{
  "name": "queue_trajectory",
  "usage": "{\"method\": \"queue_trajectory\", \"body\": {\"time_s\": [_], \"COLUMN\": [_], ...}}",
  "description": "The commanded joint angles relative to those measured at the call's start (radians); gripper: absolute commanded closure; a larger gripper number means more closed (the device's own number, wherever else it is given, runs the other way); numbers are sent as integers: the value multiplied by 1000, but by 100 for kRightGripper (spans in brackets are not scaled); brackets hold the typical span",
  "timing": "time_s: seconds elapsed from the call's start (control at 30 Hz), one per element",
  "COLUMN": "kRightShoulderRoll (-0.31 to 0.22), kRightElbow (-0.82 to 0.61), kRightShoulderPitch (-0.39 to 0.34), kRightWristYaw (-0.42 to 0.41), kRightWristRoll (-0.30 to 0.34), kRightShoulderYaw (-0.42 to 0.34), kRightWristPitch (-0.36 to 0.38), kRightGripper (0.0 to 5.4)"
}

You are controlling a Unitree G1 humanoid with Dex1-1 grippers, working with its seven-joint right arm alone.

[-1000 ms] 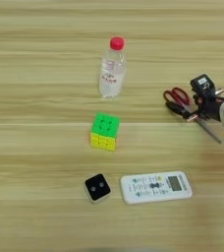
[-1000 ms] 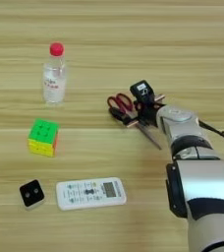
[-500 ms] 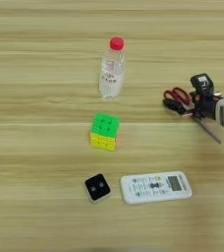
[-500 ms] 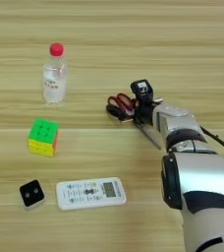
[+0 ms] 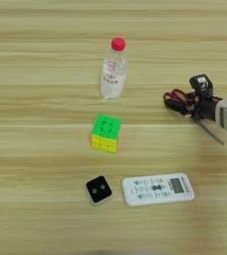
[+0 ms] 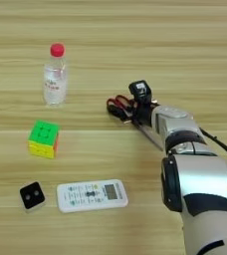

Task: Move the objects on the table

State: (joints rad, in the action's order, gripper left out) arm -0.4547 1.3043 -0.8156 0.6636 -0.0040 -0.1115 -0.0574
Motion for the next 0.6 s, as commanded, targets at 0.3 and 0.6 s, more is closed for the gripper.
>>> {"method": "queue_trajectory", "body": {"time_s": [0.3, 0.6], "kRightShoulderRoll": [-20, -5], "kRightElbow": [-101, -377], "kRightShoulderPitch": [-44, 75], "kRightWristYaw": [122, 385], "kRightWristRoll": [6, 30], "kRightShoulderYaw": [21, 81], "kRightWristPitch": [54, 84], "kRightGripper": [152, 152]}}
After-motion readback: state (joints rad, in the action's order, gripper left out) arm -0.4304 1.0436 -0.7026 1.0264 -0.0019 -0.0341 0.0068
